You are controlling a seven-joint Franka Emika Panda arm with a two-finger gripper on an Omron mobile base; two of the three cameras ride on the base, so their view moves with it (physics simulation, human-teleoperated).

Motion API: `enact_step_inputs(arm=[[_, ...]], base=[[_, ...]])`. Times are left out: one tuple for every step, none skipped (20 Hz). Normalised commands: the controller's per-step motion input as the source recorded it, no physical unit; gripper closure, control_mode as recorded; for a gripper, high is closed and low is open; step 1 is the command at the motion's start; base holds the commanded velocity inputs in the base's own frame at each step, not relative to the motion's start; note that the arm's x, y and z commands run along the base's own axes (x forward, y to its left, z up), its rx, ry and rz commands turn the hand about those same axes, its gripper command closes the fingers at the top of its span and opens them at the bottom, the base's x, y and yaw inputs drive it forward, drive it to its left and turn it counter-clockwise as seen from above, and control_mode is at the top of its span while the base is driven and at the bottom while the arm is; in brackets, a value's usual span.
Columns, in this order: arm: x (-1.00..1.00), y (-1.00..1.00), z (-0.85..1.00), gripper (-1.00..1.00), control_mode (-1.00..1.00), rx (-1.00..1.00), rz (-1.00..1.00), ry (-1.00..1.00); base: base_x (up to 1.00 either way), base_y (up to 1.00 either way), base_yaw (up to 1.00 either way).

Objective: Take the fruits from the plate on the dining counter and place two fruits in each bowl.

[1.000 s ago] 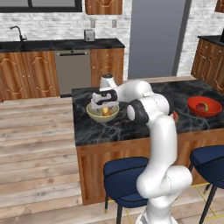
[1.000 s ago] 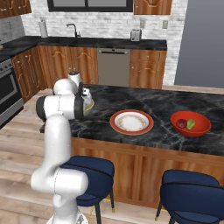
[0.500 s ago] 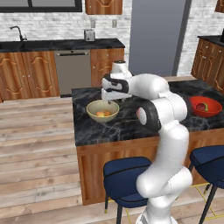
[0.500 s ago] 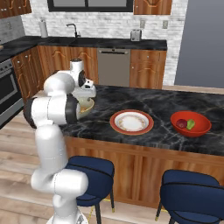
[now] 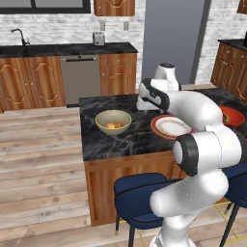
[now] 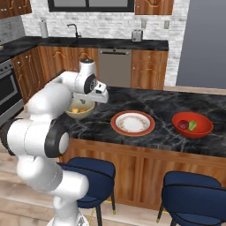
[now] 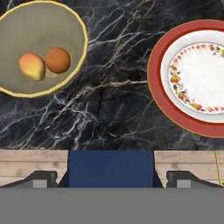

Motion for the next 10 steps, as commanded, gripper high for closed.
enact_step_inputs(arm=[[-1.00, -0.49, 0.56, -1.00, -1.00, 0.00, -0.12, -0.01], [-1.00, -0.20, 0.69, -1.00, -1.00, 0.00, -0.10, -0.04], [-1.00, -0.05, 0.79, -1.00, -1.00, 0.00, -0.11, -0.02], [-1.00, -0.09, 0.77, -1.00, -1.00, 0.00, -0.12, -0.02], [-1.00, 0.00, 0.74, -1.00, -1.00, 0.00, -0.15, 0.00], [-0.96, 0.17, 0.56, -1.00, -1.00, -0.08, -0.16, 0.00], [-0.99, 0.03, 0.46, -1.00, -1.00, -0.07, -0.17, 0.00], [-1.00, 0.00, 0.43, -1.00, -1.00, -0.06, -0.19, 0.00], [-1.00, 0.00, 0.39, -1.00, -1.00, -0.04, -0.17, 0.00], [-1.00, 0.00, 0.29, -1.00, -1.00, -0.06, -0.14, 0.00]], base=[[0.00, 0.00, 0.00], [0.00, 0.00, 0.00], [0.00, 0.00, 0.00], [0.00, 0.00, 0.00], [0.00, 0.00, 0.00], [0.00, 0.00, 0.00], [0.00, 0.00, 0.00], [0.00, 0.00, 0.00], [0.00, 0.00, 0.00], [0.00, 0.00, 0.00]])
